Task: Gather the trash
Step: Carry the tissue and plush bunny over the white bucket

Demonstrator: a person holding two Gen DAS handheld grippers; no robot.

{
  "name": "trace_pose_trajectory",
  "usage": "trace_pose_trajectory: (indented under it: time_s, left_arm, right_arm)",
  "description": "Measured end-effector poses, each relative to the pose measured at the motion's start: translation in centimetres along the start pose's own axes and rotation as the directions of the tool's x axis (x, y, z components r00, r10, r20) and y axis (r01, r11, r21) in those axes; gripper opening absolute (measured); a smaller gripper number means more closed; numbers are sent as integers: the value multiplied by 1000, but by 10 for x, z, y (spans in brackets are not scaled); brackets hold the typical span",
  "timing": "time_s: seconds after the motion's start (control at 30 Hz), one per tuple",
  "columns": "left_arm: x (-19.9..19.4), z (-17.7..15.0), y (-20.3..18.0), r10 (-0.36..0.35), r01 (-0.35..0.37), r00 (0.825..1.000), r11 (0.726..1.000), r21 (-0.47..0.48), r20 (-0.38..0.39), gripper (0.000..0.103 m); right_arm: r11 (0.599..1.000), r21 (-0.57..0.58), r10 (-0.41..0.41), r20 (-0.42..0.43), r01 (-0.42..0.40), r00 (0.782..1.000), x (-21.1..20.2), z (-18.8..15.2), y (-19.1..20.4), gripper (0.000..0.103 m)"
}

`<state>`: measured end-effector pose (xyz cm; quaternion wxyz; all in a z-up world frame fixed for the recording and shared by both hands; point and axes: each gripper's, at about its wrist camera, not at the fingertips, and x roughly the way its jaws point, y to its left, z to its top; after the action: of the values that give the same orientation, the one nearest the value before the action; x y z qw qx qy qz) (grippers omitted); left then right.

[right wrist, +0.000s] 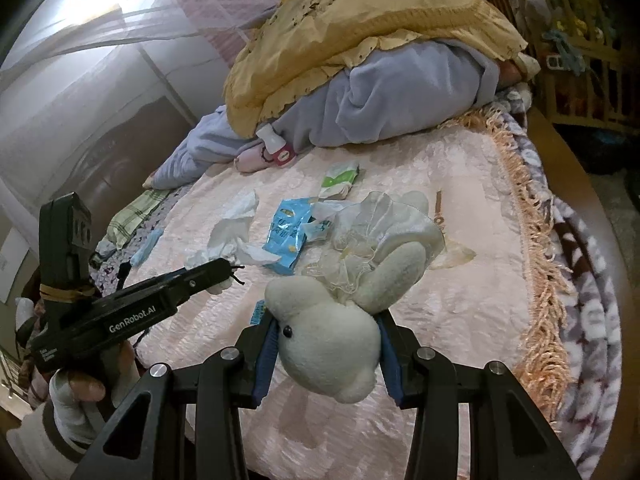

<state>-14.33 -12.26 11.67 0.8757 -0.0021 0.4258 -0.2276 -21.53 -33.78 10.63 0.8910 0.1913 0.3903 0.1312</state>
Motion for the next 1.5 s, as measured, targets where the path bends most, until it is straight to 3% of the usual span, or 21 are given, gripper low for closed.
trace_pose_trajectory:
  time_s: [0.53, 0.93, 1.5]
  left_arm:
    - [16, 0, -64, -64, 65, 998, 994, 88, -19, 23]
    - [26, 1, -127, -134, 139, 990, 974, 177, -40, 23]
    - [46, 1, -216, -249, 271, 961, 933, 237, -120, 23]
  right_arm:
    - [997, 22, -76, 48, 75, 996, -37, -4, -30, 43]
    - [984, 105, -153, 105, 142, 983, -84, -8, -70, 43]
    - [942, 243, -273, 159, 230, 949, -142, -25, -133, 43]
